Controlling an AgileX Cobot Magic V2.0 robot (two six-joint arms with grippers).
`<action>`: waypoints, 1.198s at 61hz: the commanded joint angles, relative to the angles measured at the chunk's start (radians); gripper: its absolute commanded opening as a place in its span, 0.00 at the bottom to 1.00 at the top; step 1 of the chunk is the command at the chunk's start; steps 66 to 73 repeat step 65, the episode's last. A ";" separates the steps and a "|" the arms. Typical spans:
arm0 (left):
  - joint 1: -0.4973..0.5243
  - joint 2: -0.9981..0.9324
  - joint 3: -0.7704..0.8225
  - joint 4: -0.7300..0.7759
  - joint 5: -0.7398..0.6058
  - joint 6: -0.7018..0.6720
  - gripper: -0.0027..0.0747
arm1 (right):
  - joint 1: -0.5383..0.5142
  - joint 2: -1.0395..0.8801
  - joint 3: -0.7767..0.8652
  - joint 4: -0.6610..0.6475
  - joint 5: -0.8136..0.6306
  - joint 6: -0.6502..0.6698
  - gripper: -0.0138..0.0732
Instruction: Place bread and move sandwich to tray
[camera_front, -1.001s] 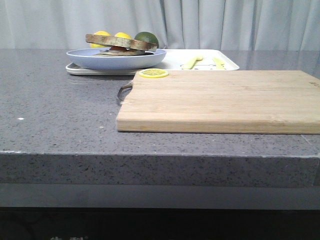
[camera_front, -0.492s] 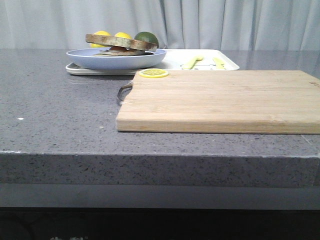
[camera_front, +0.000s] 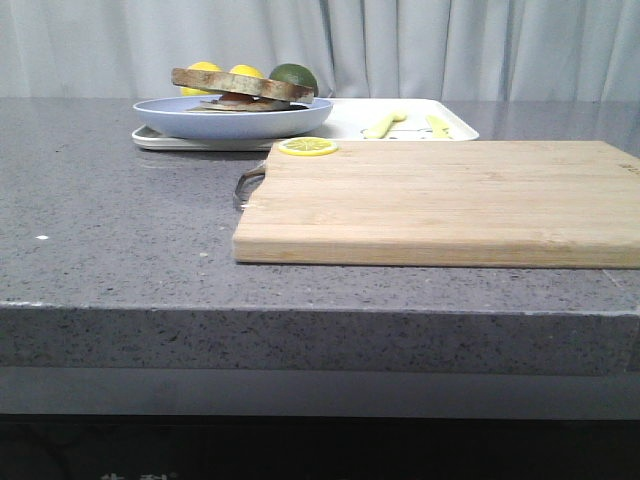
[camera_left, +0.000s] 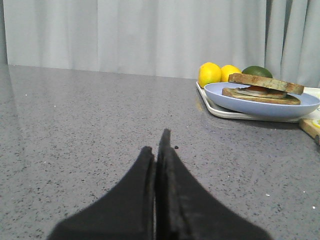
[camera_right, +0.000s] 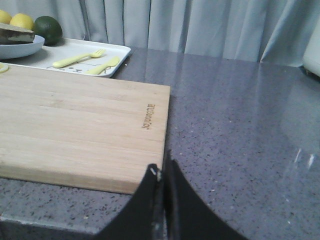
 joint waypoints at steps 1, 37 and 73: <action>-0.006 -0.021 0.005 0.002 -0.084 -0.009 0.01 | -0.008 -0.024 -0.004 -0.008 -0.098 -0.005 0.08; -0.006 -0.021 0.005 0.002 -0.084 -0.009 0.01 | -0.020 -0.024 -0.004 -0.008 -0.094 -0.005 0.08; -0.006 -0.021 0.005 0.002 -0.084 -0.009 0.01 | -0.020 -0.024 -0.004 -0.008 -0.094 -0.005 0.08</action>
